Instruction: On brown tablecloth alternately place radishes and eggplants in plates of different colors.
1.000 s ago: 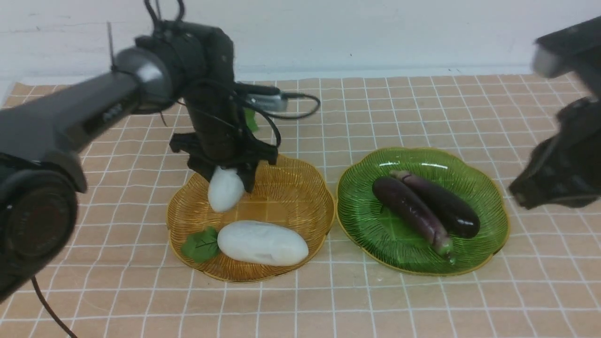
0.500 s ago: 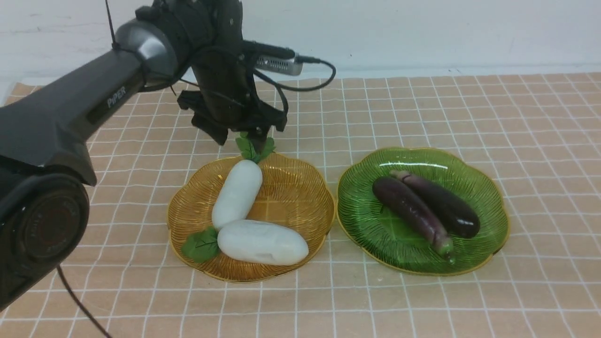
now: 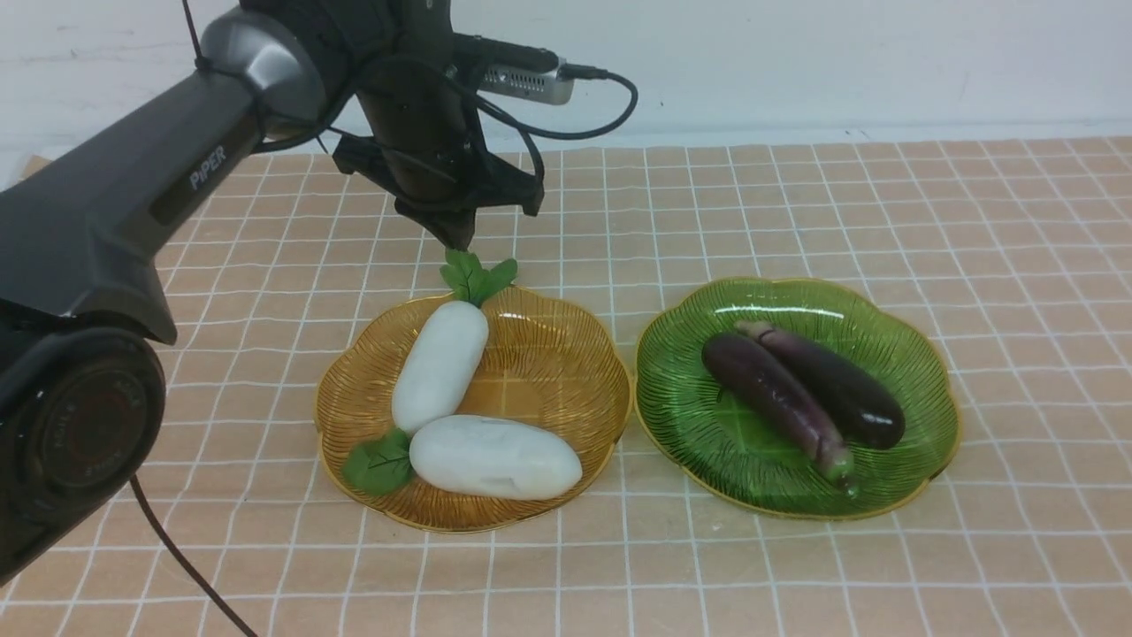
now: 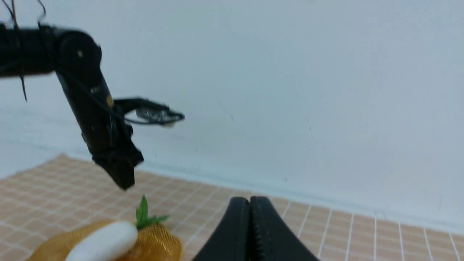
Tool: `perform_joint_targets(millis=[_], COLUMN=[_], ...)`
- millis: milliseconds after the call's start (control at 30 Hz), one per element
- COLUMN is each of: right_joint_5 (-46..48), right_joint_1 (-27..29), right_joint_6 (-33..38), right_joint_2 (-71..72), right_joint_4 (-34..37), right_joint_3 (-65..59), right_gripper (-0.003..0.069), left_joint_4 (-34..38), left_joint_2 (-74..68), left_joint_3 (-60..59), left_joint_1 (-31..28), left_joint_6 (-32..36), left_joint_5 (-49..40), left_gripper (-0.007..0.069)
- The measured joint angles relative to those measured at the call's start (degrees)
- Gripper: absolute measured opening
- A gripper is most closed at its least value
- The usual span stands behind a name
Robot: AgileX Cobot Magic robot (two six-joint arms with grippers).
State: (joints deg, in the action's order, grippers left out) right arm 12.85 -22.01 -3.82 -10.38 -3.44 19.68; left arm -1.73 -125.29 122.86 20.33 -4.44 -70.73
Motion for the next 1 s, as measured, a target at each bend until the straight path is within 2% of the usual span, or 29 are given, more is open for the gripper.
perform_joint_targets(millis=[300, 567, 667, 800, 1000], right_joint_5=[-2.9, -3.3, -3.2, 0.0, 5.5], right_joint_1=[0.0, 0.0, 0.2, 4.2, 11.3], right_joint_6=[0.0, 0.0, 0.0, 0.0, 0.0], right_joint_2=[0.0, 0.0, 1.5, 4.0, 8.4], right_joint_4=[-0.1, 0.4, 1.1, 1.1, 0.2], right_joint_3=[-0.6, -2.9, -8.5, -14.3, -20.5], right_gripper=[-0.0015, -0.0015, -0.0015, -0.0015, -0.0015], left_joint_4=[1.3, 5.4, 5.4, 5.4, 4.9], left_joint_2=[0.8, 15.0, 21.8, 30.6, 36.7], left_joint_3=[0.0, 0.0, -0.3, -8.9, -20.0], left_joint_1=[0.0, 0.0, 0.0, 0.0, 0.0], left_joint_6=[1.0, 1.2, 1.0, 1.0, 2.3], left_joint_5=[-0.3, -0.8, -0.9, -1.0, -1.2], left_gripper=[-0.0004, -0.0004, -0.0004, -0.0004, -0.0004])
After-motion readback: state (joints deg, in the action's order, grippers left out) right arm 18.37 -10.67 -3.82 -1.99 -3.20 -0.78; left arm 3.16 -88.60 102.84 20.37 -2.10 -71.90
